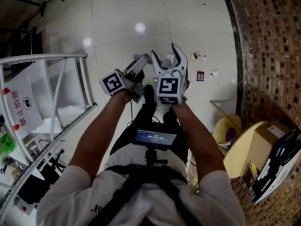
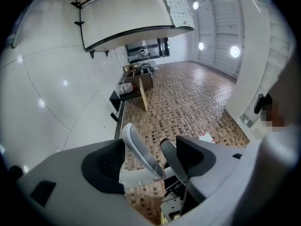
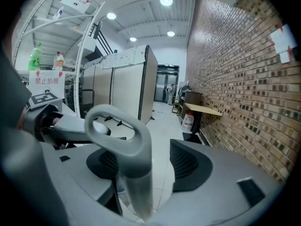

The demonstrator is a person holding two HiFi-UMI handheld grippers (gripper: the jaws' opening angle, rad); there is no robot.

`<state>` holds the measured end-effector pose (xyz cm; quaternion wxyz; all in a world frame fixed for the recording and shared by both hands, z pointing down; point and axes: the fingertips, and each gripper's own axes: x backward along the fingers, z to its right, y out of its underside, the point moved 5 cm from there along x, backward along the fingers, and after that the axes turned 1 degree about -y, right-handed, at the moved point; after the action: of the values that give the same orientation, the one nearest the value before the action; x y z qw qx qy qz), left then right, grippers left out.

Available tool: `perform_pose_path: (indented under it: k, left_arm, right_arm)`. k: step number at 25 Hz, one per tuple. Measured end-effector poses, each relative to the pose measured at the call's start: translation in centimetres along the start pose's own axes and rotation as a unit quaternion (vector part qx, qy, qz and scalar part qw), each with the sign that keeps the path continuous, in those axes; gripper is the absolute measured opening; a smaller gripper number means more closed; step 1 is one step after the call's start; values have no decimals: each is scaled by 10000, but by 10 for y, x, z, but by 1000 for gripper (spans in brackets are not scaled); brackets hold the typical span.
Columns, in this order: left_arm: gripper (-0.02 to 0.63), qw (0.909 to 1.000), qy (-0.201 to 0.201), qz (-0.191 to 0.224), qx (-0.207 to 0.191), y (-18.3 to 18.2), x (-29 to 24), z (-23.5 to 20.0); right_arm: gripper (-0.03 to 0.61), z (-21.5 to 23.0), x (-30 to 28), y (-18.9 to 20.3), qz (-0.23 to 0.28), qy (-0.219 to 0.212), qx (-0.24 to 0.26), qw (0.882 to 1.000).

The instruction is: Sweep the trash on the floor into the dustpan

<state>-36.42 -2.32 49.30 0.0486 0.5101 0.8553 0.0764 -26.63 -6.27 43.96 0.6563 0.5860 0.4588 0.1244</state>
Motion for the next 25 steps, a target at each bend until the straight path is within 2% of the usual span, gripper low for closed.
perform_pose_path:
  k: [2, 3, 4, 5, 6, 8, 11, 16, 17, 19, 20, 25]
  left_arm:
    - [333, 9999, 81, -51, 43, 2, -10, -2]
    - [333, 9999, 109, -73, 45, 3, -16, -3]
    - [333, 9999, 133, -88, 45, 4, -21, -4]
    - [333, 9998, 151, -99, 49, 4, -26, -5]
    - [333, 9998, 166, -113, 64, 5, -32, -7]
    - [333, 9995, 219, -166, 145, 9, -43, -9]
    - [333, 9989, 289, -326, 188, 16, -56, -13]
    - [325, 9969, 450, -633, 132, 24, -73, -14]
    - [310, 9962, 524, -673, 148, 25, -77, -12]
    - [193, 9952, 708, -637, 226, 25, -80, -7]
    - [112, 9948, 787, -595, 262, 24, -82, -5]
    - [61, 9940, 855, -620, 298, 34, -85, 3]
  right_arm:
    - [287, 5, -1, 1, -90, 117, 50, 9999]
    - [226, 9, 0, 2, -122, 164, 87, 9998]
    - [207, 13, 3, 3, -162, 210, 139, 9995]
    - [160, 19, 7, 5, -216, 271, 206, 9992]
    - [94, 27, 12, 7, -274, 352, 284, 9986]
    - [49, 46, 22, 20, -417, 553, 429, 9967]
    - [34, 78, 45, 44, -768, 963, 120, 9923]
    - [34, 123, 72, 72, -1156, 1226, -287, 9853]
    - [34, 130, 76, 75, -1198, 1248, -382, 9842]
    - [34, 142, 83, 83, -1309, 1280, -574, 9814]
    - [34, 148, 88, 88, -1381, 1286, -648, 9799]
    - [11, 173, 112, 106, -1419, 1186, -1097, 9766]
